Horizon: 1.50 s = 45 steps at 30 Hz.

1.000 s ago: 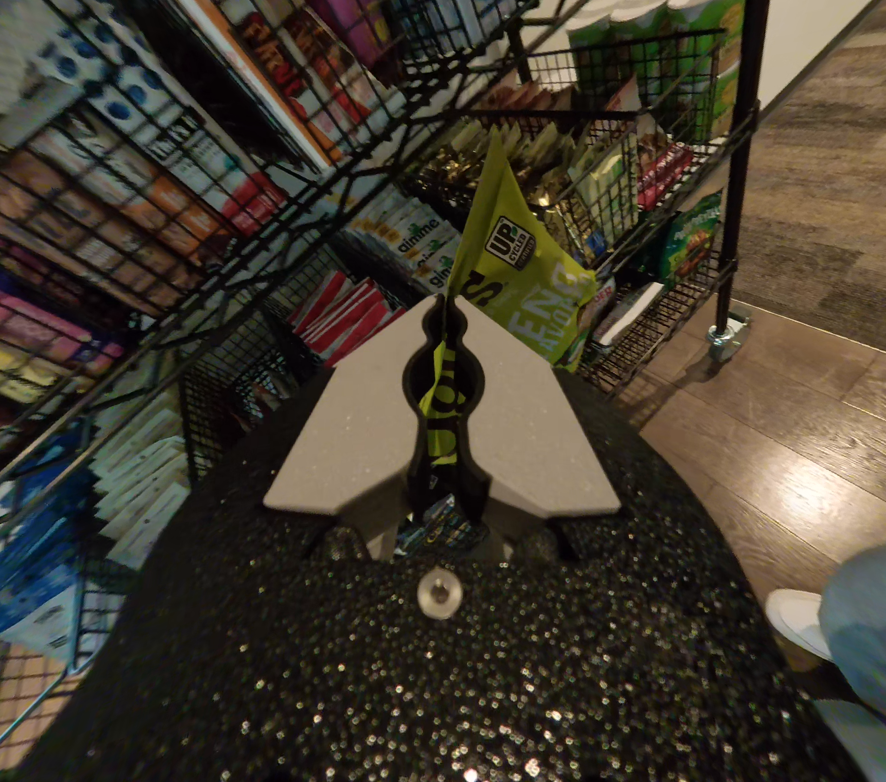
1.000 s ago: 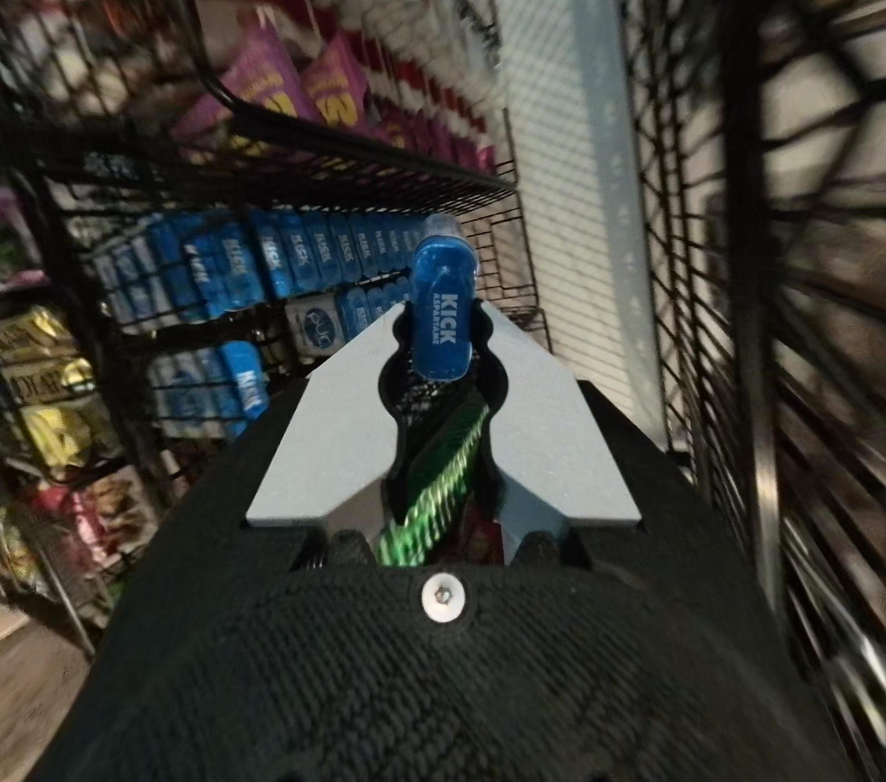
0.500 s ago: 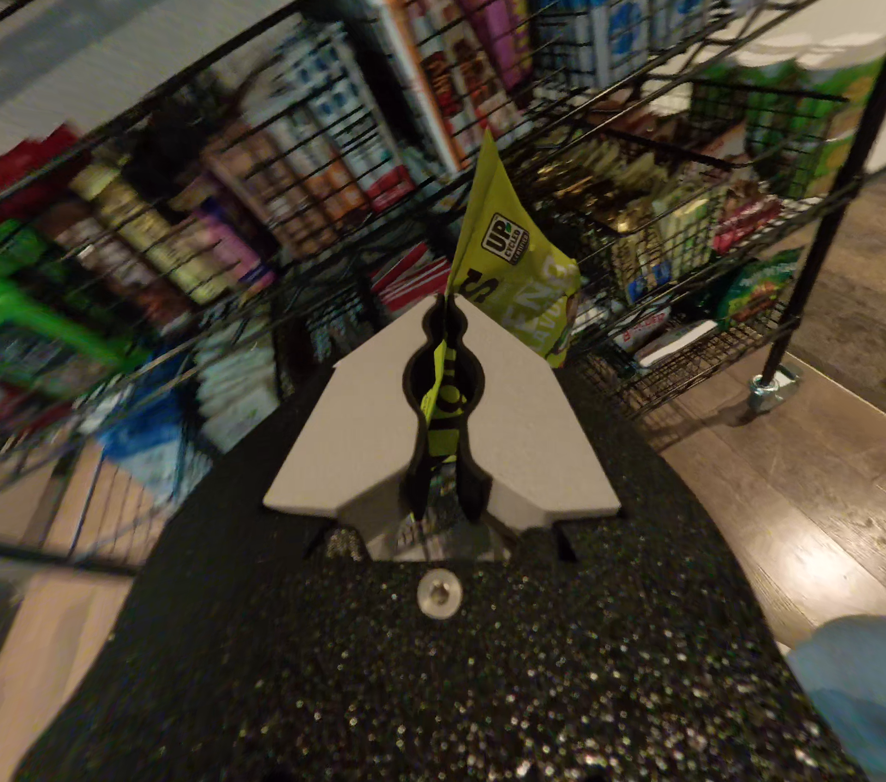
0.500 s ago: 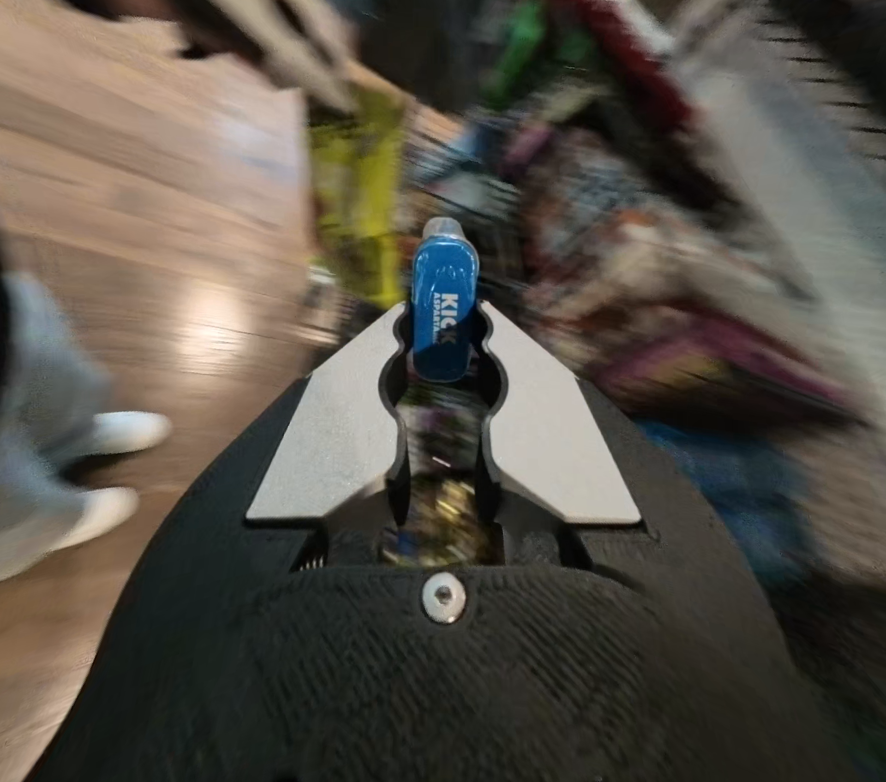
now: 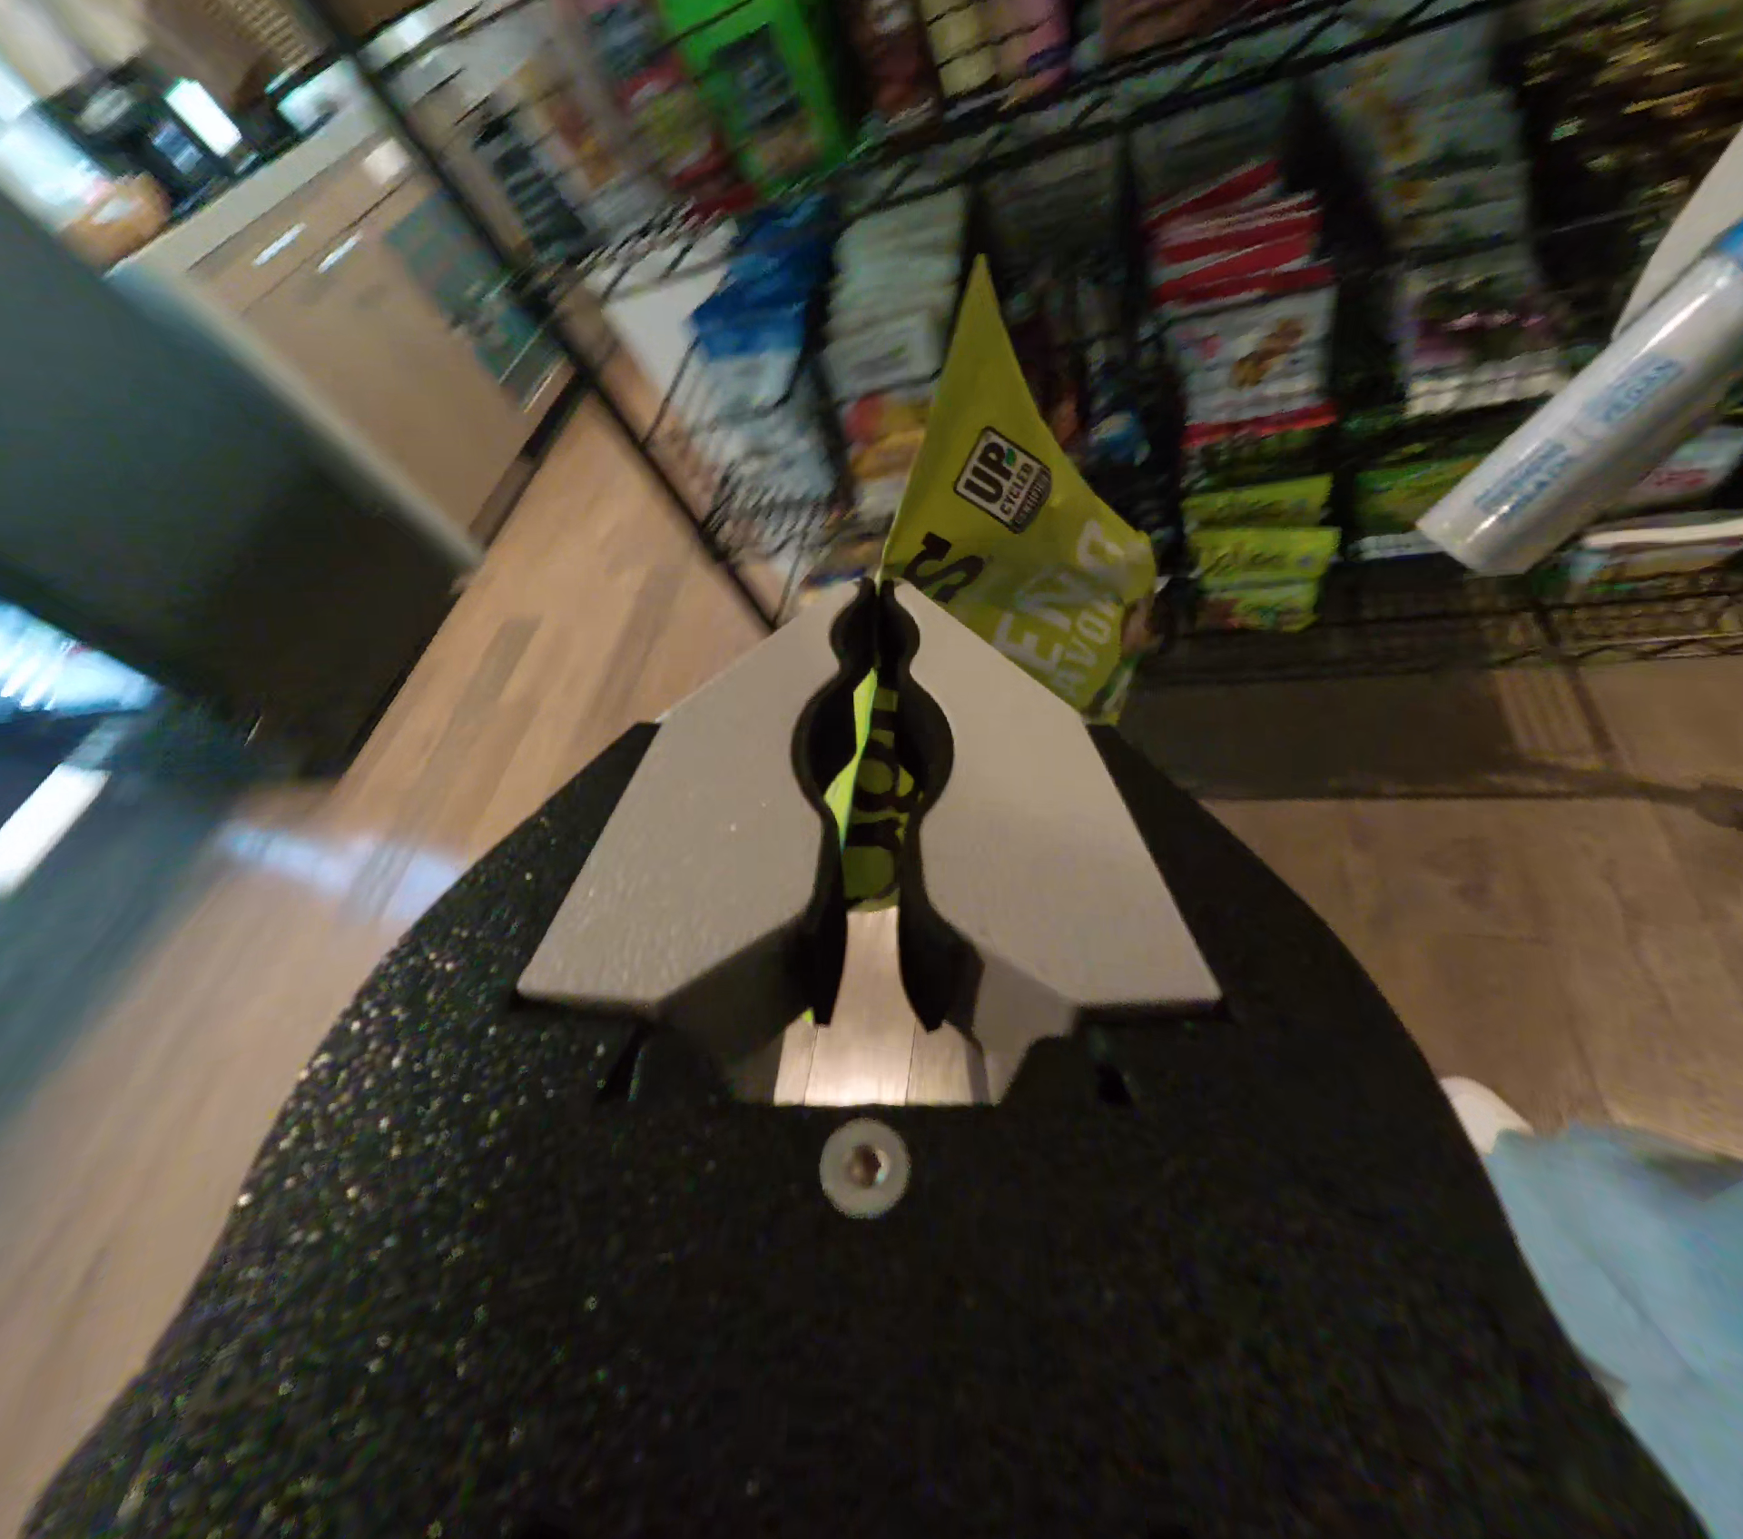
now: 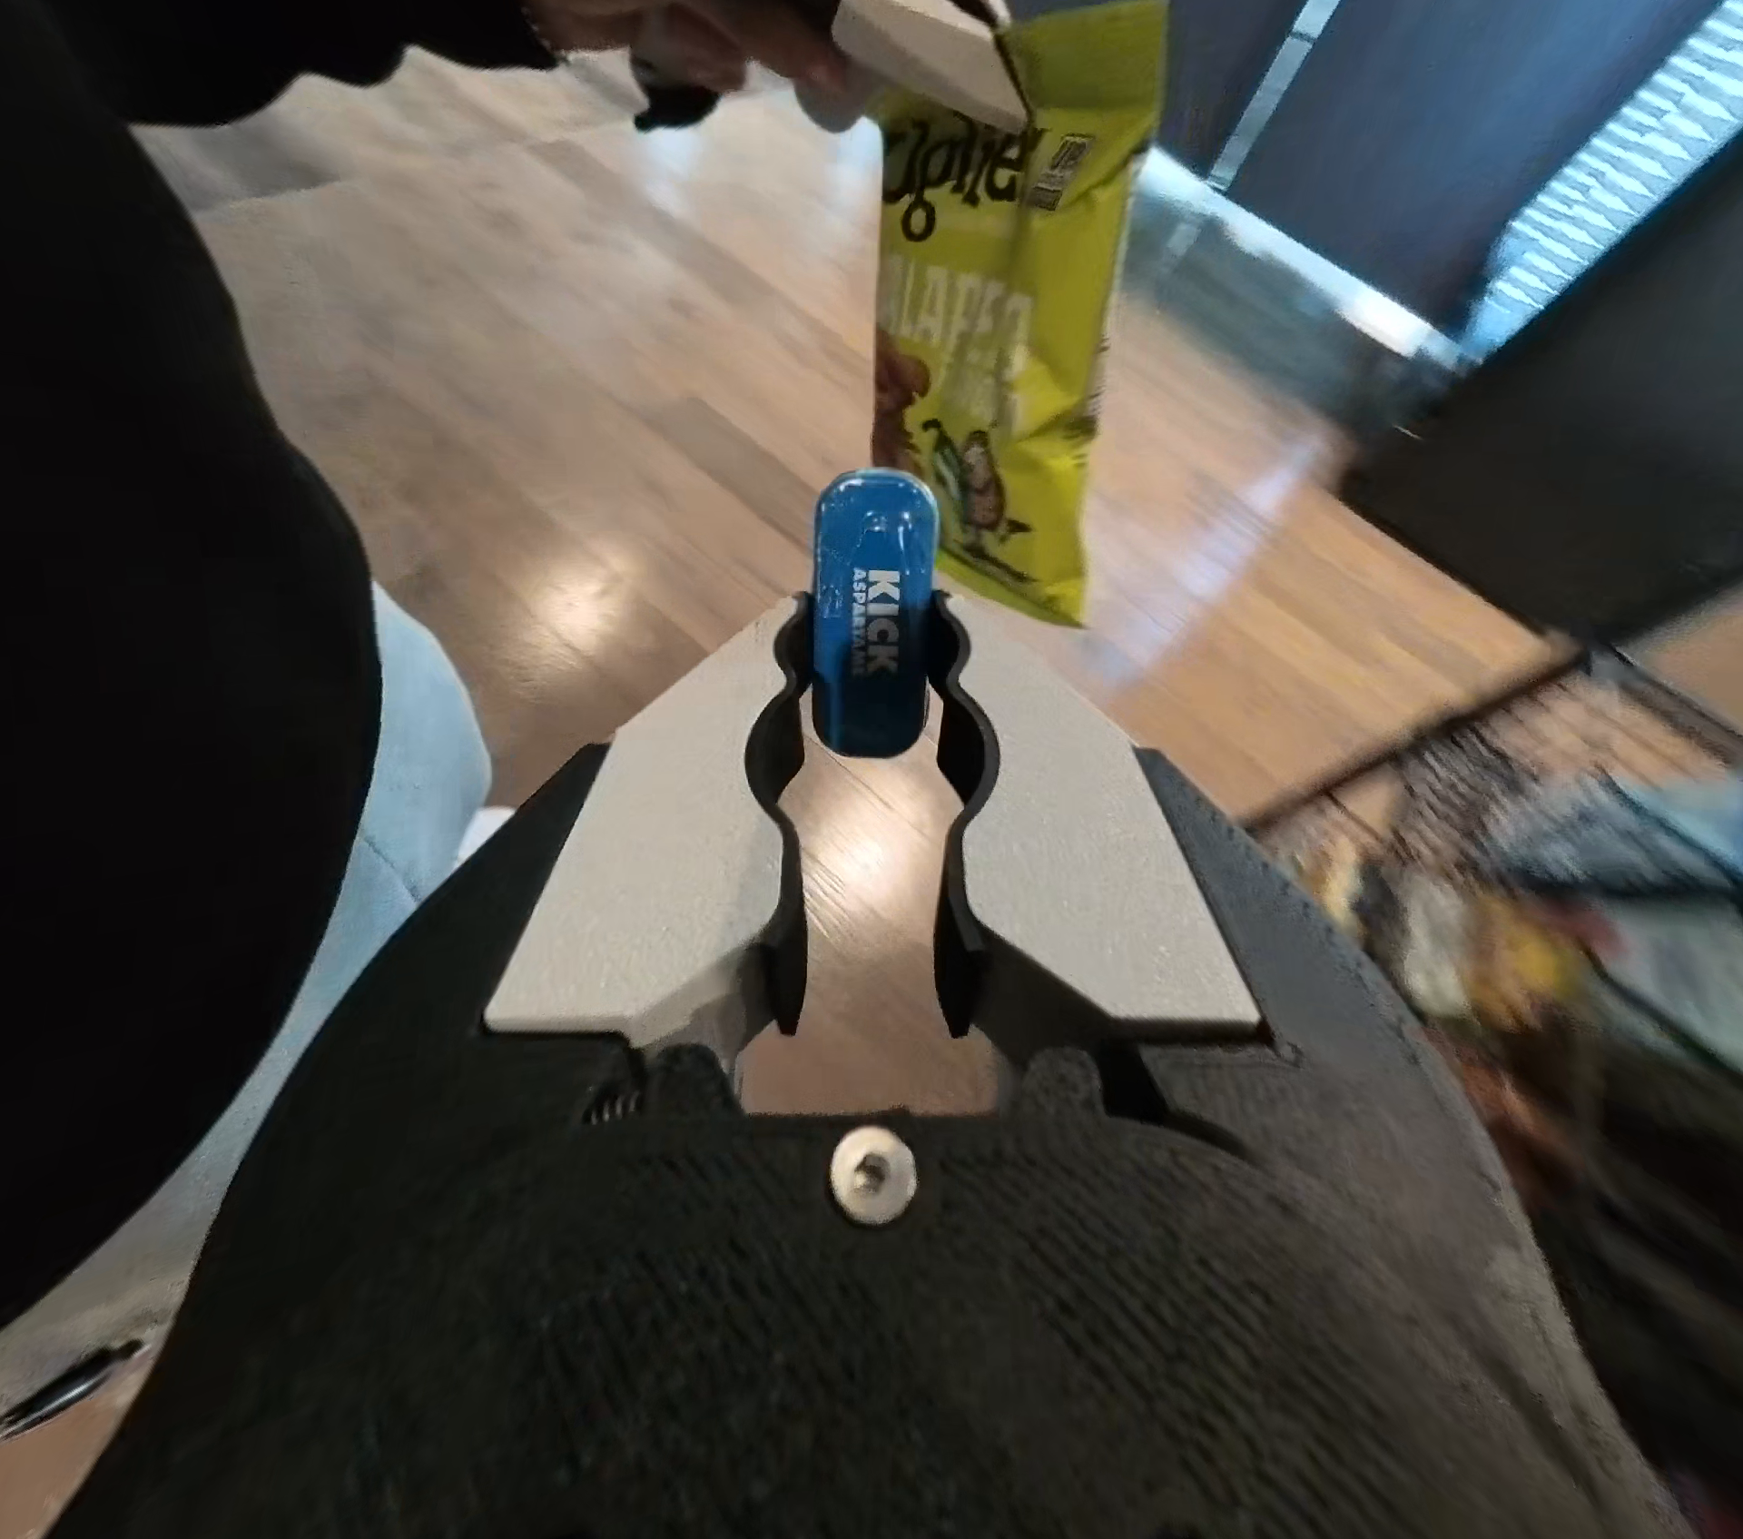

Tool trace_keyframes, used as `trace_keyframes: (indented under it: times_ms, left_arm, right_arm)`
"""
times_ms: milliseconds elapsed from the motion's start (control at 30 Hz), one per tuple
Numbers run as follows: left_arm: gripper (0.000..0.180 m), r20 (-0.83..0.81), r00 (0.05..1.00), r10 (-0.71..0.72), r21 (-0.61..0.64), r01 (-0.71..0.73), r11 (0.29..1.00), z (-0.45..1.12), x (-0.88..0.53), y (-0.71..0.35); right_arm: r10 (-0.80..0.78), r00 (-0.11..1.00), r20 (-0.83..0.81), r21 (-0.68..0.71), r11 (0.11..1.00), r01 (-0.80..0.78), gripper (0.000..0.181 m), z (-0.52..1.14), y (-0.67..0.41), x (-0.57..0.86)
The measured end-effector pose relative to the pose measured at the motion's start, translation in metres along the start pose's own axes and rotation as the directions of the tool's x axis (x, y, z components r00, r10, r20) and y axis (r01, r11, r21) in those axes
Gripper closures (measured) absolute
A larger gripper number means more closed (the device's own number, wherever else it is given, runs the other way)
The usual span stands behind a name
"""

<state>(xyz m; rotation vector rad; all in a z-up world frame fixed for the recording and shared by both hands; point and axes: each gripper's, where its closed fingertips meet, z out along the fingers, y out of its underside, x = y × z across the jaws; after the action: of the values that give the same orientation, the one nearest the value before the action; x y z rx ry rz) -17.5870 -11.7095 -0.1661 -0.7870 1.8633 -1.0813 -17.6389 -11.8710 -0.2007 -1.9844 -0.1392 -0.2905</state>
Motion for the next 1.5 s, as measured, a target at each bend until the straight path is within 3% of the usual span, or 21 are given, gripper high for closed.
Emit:
trace_keyframes:
  times_ms: [33, 300, 467, 600, 867, 1033, 1133, 1333, 1500]
  left_arm:
    - [0.180, 0.026, 1.000, -0.014, -0.015, 0.015, 1.000, -0.019, -0.011, 0.012]
    - [0.180, 0.242, 0.956, -0.165, -0.077, 0.189, 0.979, -0.208, -0.120, 0.129]
    - [0.180, 0.400, 0.883, -0.245, -0.104, 0.310, 0.945, -0.345, -0.201, 0.212]
    - [0.180, 0.556, 0.784, -0.275, -0.105, 0.395, 0.913, -0.444, -0.273, 0.270]
    - [0.180, 0.803, 0.517, -0.298, -0.054, 0.561, 0.826, -0.582, -0.416, 0.406]
    - [0.180, 0.908, 0.333, -0.255, -0.020, 0.642, 0.766, -0.665, -0.521, 0.475]
    - [0.180, 0.944, 0.220, -0.246, 0.038, 0.668, 0.743, -0.713, -0.594, 0.501]
    - [0.180, 0.976, 0.021, -0.216, 0.151, 0.650, 0.745, -0.790, -0.735, 0.558]
    - [0.180, 0.967, -0.098, -0.237, 0.243, 0.642, 0.727, -0.835, -0.857, 0.653]
  right_arm:
    - [-0.014, 1.000, 0.026, 0.008, 1.000, 0.014, 0.159, 0.017, -0.009, -0.006]
    - [-0.008, 0.999, -0.040, 0.128, 0.992, 0.013, 0.159, 0.188, -0.105, -0.037]
    - [0.011, 0.995, -0.099, 0.068, 0.998, -0.004, 0.159, 0.308, -0.155, -0.063]
    - [0.012, 0.999, -0.048, 0.039, 0.999, -0.010, 0.159, 0.397, -0.192, -0.069]
    - [-0.062, 0.984, 0.164, 0.029, 0.998, 0.058, 0.159, 0.641, -0.251, -0.059]
    - [-0.101, 0.941, 0.323, 0.123, 0.990, 0.064, 0.159, 0.846, -0.331, -0.056]
    - [-0.170, 0.908, 0.383, 0.204, 0.974, 0.096, 0.159, 0.950, -0.405, -0.054]
    - [-0.148, 0.831, 0.536, 0.239, 0.971, 0.018, 0.159, 1.117, -0.512, -0.060]
    - [-0.144, 0.845, 0.514, 0.227, 0.974, 0.028, 0.159, 1.277, -0.563, -0.024]
